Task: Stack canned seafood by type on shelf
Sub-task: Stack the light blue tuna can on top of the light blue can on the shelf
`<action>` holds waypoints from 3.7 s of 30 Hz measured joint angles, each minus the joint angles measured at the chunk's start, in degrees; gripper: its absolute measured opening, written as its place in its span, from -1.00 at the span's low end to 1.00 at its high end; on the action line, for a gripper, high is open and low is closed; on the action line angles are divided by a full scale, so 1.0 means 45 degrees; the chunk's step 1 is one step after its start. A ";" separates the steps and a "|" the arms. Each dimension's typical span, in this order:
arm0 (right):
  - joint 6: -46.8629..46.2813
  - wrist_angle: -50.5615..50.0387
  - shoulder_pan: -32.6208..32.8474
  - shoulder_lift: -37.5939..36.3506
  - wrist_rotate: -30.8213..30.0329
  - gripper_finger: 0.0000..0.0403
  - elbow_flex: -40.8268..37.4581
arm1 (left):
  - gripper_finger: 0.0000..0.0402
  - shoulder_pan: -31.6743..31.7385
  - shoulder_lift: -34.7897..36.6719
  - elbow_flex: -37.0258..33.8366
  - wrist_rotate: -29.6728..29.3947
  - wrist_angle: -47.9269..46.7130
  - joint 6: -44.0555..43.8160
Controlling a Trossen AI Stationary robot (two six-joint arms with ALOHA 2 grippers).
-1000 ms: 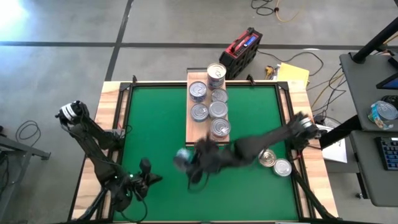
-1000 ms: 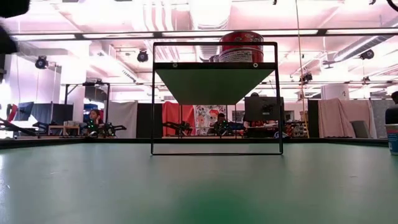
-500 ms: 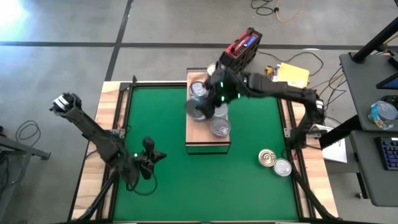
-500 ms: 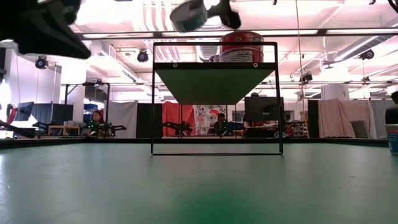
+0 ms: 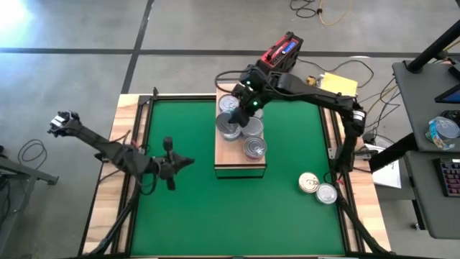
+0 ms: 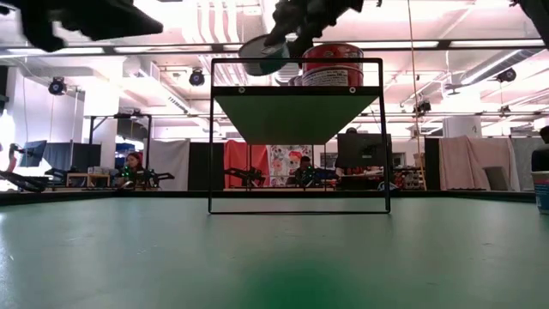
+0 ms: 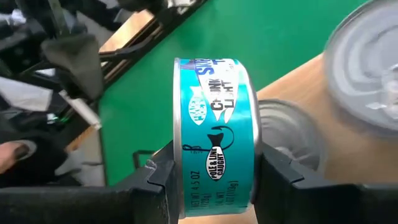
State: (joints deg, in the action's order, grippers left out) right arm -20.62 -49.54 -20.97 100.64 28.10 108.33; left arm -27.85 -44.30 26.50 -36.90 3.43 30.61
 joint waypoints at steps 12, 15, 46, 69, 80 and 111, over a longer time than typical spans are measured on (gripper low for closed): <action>0.0170 -0.0831 -0.0121 0.0330 0.0824 -0.35 0.0000 | -1.00 0.4444 -0.0282 0.0000 0.3067 0.2646 0.3338; -0.0099 -0.0838 -0.0283 0.0340 0.0763 -0.35 0.0000 | -1.00 0.5682 -0.0564 0.0016 0.3977 0.3508 0.3777; -0.0879 -0.0396 -0.2393 -0.0403 0.2675 -0.35 -0.0005 | -1.00 1.0690 -0.2296 0.1402 0.6322 0.3982 0.5792; 0.0542 -0.2019 -0.3557 -0.4104 0.1706 -0.35 -0.1742 | -1.00 1.4304 -0.1227 0.1054 0.7430 0.2130 0.5276; -0.1398 0.1214 -0.6055 -0.6473 0.3916 -0.35 -0.6690 | -1.00 1.4380 -0.1212 0.1054 0.7434 0.2244 0.4976; -0.6062 0.9569 -0.7208 -0.6541 0.5787 -0.35 -1.2337 | -1.00 1.4380 -0.1214 0.1054 0.7439 0.2295 0.4838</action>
State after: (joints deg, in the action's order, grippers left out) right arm -47.90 -6.47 -53.41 71.21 54.14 52.82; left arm 36.86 -49.77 31.24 -3.42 13.76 52.38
